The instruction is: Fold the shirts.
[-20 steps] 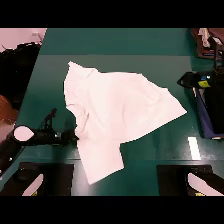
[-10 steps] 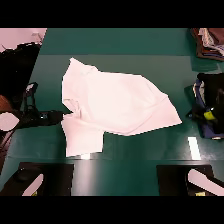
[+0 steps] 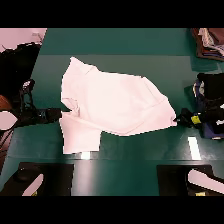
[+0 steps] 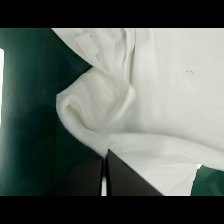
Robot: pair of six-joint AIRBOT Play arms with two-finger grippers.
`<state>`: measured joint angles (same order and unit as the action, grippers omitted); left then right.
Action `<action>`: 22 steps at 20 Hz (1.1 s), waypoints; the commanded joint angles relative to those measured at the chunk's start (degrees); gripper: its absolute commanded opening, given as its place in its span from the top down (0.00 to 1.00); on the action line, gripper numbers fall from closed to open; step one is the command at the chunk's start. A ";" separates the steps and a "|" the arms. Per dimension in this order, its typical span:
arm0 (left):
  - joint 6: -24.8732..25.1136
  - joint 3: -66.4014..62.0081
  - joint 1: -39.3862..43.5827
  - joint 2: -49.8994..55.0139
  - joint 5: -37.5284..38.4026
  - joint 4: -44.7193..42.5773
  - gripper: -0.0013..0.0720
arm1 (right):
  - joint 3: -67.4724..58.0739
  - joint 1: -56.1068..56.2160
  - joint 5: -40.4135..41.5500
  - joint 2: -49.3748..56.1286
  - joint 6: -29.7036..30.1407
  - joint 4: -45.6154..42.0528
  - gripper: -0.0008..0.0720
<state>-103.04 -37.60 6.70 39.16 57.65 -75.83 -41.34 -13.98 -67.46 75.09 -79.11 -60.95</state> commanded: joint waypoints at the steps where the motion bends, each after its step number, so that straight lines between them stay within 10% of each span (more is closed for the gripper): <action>1: -0.04 -0.07 -0.02 0.00 0.46 1.42 0.95 | 0.26 3.02 0.22 0.52 1.53 -0.07 0.89; 8: 1.70 -8.09 -0.02 -0.28 3.30 2.14 0.95 | -3.34 4.76 -1.68 -12.17 3.54 -0.09 0.97; 22: 6.03 -82.66 -0.02 -0.11 -0.39 -2.08 0.95 | -61.68 -4.81 1.40 -33.55 3.45 -0.68 0.97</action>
<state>-97.30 -107.98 6.70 38.94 61.23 -76.71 -93.80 -14.57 -67.02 43.57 -75.64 -61.45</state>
